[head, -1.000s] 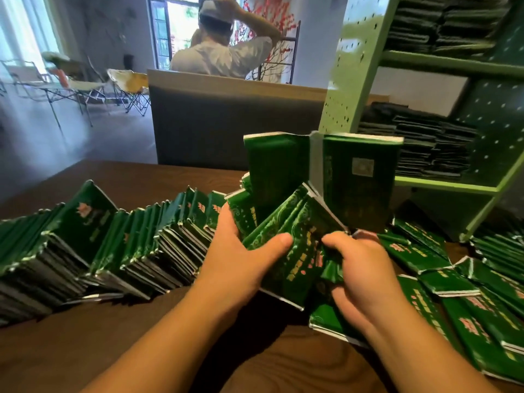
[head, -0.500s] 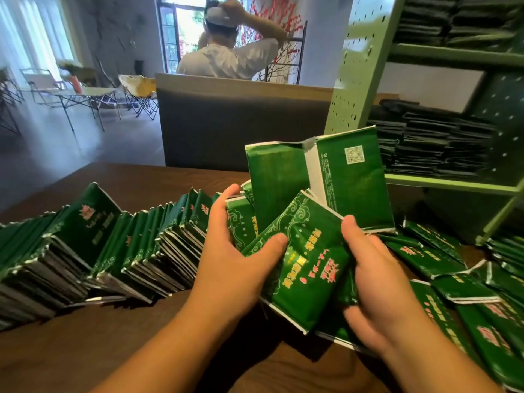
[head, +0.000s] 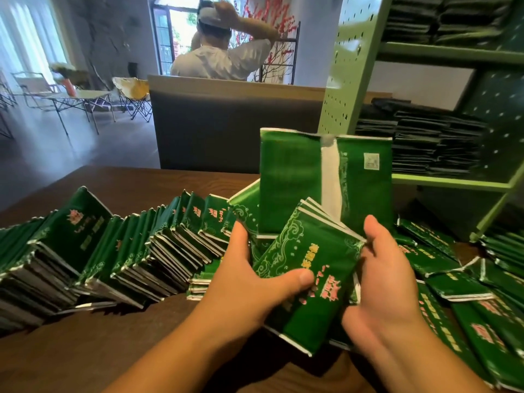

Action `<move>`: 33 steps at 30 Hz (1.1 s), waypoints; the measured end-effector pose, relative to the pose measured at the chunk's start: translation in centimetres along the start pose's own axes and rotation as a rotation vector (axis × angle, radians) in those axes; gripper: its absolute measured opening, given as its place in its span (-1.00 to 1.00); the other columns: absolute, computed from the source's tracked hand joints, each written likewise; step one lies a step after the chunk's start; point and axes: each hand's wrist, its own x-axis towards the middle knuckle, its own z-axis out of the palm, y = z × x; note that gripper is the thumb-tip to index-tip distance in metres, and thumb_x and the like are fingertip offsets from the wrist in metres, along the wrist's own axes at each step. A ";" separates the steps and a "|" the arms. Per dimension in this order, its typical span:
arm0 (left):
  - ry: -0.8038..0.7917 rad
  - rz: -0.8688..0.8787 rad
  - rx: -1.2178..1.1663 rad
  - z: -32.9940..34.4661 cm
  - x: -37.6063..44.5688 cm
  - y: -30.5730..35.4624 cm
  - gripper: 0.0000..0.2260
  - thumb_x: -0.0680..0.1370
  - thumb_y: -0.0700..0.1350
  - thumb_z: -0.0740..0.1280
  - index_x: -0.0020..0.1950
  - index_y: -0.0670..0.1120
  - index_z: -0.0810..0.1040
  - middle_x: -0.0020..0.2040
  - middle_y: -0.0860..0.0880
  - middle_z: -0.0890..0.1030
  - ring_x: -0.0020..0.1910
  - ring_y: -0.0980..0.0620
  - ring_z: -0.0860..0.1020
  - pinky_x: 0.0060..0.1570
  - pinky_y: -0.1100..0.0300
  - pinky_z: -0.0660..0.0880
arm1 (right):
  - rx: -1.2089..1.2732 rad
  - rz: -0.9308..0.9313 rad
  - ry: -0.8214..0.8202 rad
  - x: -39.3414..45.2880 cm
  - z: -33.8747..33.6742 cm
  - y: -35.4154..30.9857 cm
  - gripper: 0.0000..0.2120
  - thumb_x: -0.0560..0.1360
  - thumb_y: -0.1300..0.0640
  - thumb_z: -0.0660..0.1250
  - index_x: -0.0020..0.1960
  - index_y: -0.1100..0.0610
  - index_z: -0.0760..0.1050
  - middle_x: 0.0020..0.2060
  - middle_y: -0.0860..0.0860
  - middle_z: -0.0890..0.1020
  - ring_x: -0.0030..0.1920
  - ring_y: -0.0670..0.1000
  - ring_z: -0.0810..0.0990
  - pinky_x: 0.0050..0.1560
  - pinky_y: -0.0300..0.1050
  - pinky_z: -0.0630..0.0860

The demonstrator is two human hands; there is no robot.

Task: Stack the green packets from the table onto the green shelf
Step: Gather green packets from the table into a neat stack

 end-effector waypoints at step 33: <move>-0.077 -0.120 -0.344 -1.9 0.6 1.5 -0.38 0.31 -0.30 0.45 0.37 -0.07 0.47 0.17 -0.22 0.69 -0.07 -0.19 0.71 -0.22 -0.02 0.68 | 0.088 -0.242 -0.011 1.1 -1.5 -2.2 -0.60 0.55 -0.08 0.34 0.12 0.24 0.69 0.12 0.19 0.71 0.21 0.20 0.66 0.36 0.29 0.46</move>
